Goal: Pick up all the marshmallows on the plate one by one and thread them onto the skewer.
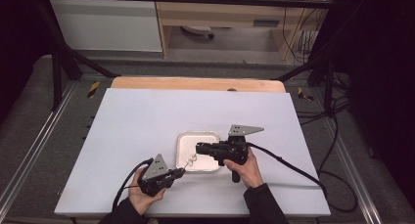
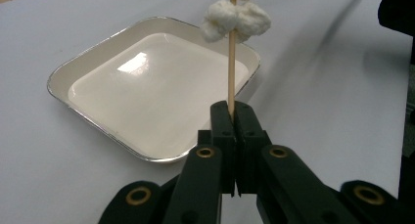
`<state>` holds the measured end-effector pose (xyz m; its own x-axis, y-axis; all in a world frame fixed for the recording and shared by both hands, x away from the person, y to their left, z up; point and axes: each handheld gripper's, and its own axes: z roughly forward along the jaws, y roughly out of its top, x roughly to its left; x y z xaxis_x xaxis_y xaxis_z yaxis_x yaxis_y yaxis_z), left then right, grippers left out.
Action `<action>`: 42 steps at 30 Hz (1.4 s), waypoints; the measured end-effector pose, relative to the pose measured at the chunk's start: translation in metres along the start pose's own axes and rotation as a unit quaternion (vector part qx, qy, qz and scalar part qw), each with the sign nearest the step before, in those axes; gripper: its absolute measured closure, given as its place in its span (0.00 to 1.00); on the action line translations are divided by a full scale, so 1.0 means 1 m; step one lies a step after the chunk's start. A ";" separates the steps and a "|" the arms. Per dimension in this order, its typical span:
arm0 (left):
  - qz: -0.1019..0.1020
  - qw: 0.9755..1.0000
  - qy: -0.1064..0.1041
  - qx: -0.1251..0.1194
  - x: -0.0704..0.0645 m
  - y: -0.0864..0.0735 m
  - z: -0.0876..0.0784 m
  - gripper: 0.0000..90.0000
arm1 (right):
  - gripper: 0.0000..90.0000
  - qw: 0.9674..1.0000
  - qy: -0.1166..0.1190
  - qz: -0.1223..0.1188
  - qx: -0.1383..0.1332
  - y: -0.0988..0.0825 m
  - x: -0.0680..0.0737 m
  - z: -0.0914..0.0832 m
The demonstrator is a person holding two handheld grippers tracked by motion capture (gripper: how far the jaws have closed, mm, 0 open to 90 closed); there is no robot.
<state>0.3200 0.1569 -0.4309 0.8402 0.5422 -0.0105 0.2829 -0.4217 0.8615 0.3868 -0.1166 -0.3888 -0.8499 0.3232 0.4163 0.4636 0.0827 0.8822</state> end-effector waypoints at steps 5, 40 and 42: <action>0.002 1.000 0.004 -0.007 0.002 -0.001 -0.002 0.99 | 0.70 1.000 -0.018 -0.001 0.001 0.002 0.001 -0.003; -0.029 0.999 0.023 0.009 0.016 0.006 -0.010 0.98 | 0.02 0.980 -0.163 -0.072 0.089 -0.045 -0.019 -0.052; -0.033 0.999 0.024 0.013 0.017 0.008 -0.011 0.98 | 0.02 0.978 -0.172 -0.070 0.097 -0.049 -0.021 -0.056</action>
<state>0.3319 0.1703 -0.4184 0.7958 0.6040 -0.0425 0.3497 -0.4012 0.8466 0.3680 -0.1803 -0.4285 -0.7888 0.5918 0.1660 0.4163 0.3159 0.8526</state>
